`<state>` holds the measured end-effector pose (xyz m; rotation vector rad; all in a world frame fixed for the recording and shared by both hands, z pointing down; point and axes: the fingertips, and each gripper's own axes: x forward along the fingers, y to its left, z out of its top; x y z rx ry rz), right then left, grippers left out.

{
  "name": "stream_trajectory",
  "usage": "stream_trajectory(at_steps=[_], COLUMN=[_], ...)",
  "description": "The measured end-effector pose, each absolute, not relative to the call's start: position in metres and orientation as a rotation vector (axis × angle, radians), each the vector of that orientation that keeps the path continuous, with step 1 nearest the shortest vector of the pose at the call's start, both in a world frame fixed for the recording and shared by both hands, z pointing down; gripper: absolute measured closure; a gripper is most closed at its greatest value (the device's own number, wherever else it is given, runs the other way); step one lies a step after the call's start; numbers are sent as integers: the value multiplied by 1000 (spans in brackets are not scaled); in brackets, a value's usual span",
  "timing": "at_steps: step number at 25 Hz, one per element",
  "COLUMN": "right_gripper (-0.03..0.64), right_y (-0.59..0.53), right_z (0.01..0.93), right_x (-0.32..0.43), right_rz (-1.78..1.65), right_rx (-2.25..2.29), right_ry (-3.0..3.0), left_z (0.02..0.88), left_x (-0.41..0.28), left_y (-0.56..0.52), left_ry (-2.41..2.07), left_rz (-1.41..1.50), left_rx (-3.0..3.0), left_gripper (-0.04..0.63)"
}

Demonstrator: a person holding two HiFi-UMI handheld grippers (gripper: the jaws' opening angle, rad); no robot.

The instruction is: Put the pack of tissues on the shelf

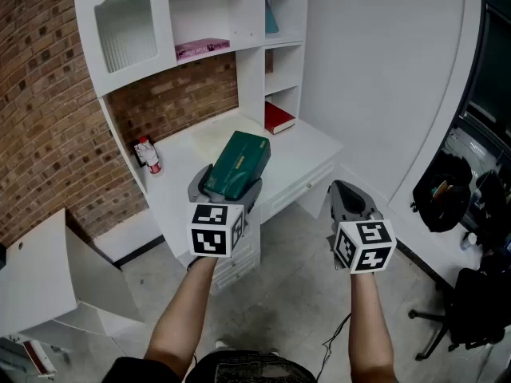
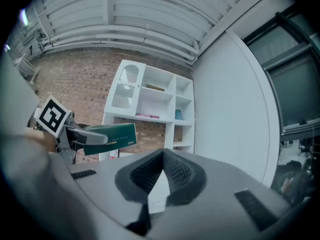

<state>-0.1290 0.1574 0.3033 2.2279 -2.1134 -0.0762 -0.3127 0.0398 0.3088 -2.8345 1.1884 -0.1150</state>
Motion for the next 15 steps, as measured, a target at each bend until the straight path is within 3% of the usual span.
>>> stream_trajectory(at_steps=[15], right_gripper=[612], right_y=[143], right_z=[317], right_x=[-89], right_rz=[-67], right_rx=[2176], right_ry=[-2141], left_z=[318], left_x=[-270], left_y=[25], left_ry=[1205], left_rz=[-116], left_rx=[-2837], left_gripper=[126])
